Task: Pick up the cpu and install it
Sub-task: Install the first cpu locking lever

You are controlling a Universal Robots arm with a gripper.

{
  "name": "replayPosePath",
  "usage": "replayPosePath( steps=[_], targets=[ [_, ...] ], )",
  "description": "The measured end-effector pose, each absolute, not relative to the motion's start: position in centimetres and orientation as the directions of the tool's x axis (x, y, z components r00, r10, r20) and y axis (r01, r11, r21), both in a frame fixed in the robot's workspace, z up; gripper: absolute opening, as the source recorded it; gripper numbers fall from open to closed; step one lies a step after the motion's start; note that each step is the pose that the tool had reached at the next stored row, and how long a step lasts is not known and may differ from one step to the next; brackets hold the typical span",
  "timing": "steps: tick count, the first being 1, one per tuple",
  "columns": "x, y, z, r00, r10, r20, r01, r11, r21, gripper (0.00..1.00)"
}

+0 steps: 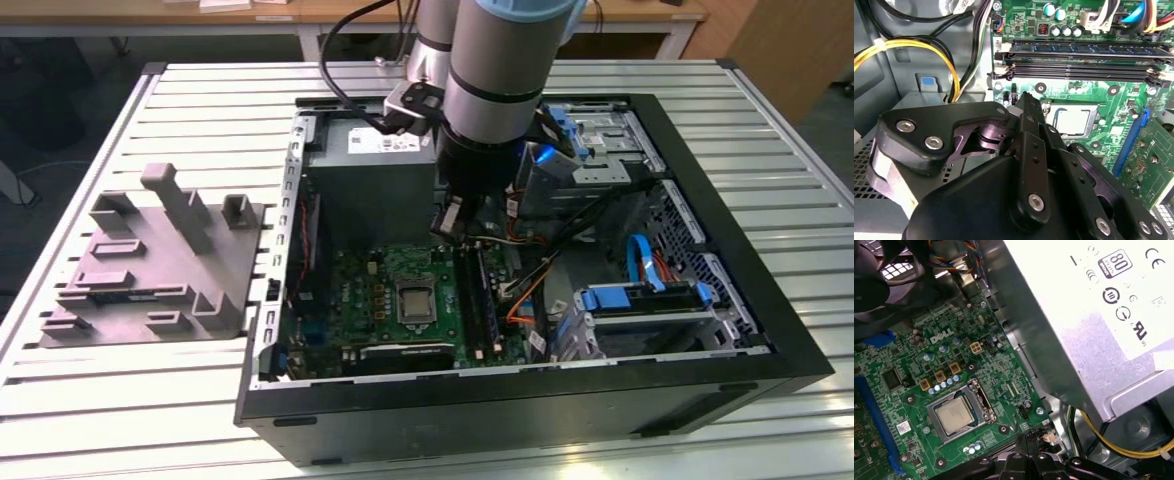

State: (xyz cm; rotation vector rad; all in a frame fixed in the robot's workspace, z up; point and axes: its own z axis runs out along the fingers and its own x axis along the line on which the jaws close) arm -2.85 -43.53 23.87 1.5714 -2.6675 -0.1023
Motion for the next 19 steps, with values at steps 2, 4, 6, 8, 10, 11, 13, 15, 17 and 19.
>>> replayPosePath(
  steps=[2, 4, 6, 8, 10, 11, 13, 15, 17, 19],
  targets=[
    [-2.88, -43.39, 23.80, -0.485, -0.875, 0.004, -0.872, 0.483, 0.079, 0.11],
    [-2.98, -43.27, 23.73, -0.485, -0.875, 0.004, -0.872, 0.483, 0.079, 0.11],
    [-3.13, -43.18, 23.66, -0.485, -0.875, 0.004, -0.872, 0.483, 0.079, 0.11],
    [-3.25, -43.11, 23.61, -0.485, -0.875, 0.004, -0.872, 0.483, 0.079, 0.11],
    [-3.36, -43.09, 23.59, -0.484, -0.875, 0.004, -0.872, 0.483, 0.079, 0.11],
    [-3.38, -43.09, 23.59, -0.483, -0.876, 0.004, -0.873, 0.482, 0.079, 0.11],
    [-3.45, -43.12, 23.58, -0.476, -0.880, 0.004, -0.877, 0.474, 0.079, 0.11],
    [-3.49, -43.21, 23.57, -0.465, -0.885, 0.004, -0.882, 0.464, 0.079, 0.11],
    [-3.56, -43.38, 23.57, -0.459, -0.888, 0.004, -0.885, 0.458, 0.079, 0.11],
    [-3.60, -43.61, 23.58, -0.454, -0.891, 0.004, -0.888, 0.453, 0.079, 0.11]
  ],
)
